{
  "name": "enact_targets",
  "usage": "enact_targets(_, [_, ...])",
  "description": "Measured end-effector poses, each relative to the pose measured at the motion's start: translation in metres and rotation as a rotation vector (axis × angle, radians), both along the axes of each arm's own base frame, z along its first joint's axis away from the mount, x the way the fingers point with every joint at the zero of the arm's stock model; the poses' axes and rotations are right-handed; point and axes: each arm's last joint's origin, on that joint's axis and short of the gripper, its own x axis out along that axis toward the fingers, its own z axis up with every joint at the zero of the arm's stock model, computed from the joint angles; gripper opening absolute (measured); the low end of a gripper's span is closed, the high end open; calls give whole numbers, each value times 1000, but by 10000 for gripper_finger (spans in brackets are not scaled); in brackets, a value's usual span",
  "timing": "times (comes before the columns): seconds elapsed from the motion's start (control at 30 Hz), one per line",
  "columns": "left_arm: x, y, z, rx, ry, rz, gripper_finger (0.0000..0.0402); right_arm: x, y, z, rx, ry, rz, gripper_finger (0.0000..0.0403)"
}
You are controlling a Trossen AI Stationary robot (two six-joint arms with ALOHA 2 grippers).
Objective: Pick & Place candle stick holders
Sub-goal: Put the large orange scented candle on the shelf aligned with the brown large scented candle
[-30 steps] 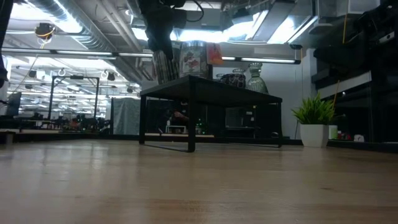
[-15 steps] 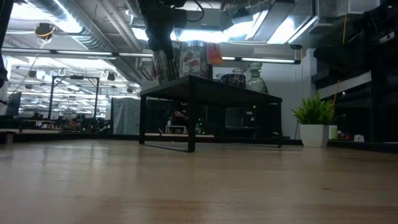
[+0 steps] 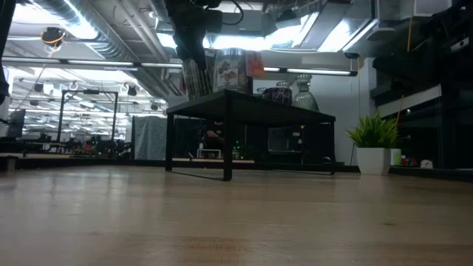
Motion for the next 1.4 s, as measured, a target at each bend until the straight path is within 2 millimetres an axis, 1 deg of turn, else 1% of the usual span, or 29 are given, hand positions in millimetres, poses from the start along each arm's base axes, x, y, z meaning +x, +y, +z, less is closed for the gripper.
enact_targets(0.37, [0, 0, 0, 3, 0, 2, 384, 0, 0, 0, 0, 0, -1, 0])
enact_targets(0.83, [4, 0, -5, 0, 16, 5, 384, 0, 0, 0, 0, 0, 0, 0])
enact_targets(1.1, [4, 0, -5, 3, 17, 11, 399, 0, 0, 0, 0, 0, -1, 0])
enact_targets(1.4, [4, 0, -5, 13, 22, 29, 400, 0, 0, 0, 0, 0, 0, 0])
